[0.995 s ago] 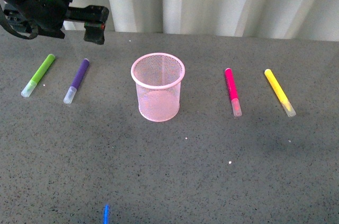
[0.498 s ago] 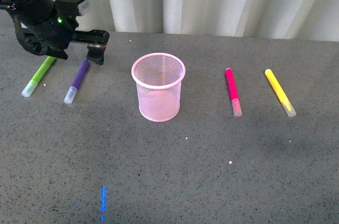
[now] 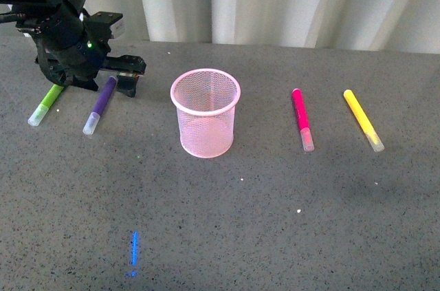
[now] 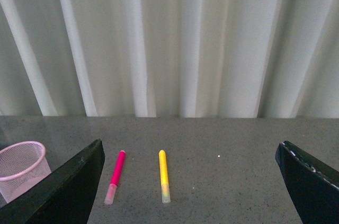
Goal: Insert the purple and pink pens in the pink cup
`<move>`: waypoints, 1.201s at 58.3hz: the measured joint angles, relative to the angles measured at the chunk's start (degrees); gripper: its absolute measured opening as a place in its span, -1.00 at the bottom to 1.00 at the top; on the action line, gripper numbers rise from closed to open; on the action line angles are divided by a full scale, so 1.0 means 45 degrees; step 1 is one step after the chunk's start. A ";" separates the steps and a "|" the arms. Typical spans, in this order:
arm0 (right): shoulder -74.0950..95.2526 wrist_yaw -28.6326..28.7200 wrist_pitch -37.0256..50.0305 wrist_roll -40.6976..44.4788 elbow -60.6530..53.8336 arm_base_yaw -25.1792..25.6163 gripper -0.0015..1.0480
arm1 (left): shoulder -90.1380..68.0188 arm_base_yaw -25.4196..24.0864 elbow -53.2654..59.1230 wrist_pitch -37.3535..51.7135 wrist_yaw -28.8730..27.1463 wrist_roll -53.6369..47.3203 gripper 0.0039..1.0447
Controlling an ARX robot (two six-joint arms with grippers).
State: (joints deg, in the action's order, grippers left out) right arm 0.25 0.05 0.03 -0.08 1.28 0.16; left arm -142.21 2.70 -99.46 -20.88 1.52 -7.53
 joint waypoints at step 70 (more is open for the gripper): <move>0.0000 0.0000 0.0000 0.0005 0.0000 0.0000 0.87 | 0.5799 -0.0457 0.4969 0.7582 0.2297 0.4017 -0.76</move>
State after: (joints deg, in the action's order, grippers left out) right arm 0.25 0.05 0.03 -0.05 1.28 0.16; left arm -116.11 0.64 -77.10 13.23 11.86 10.55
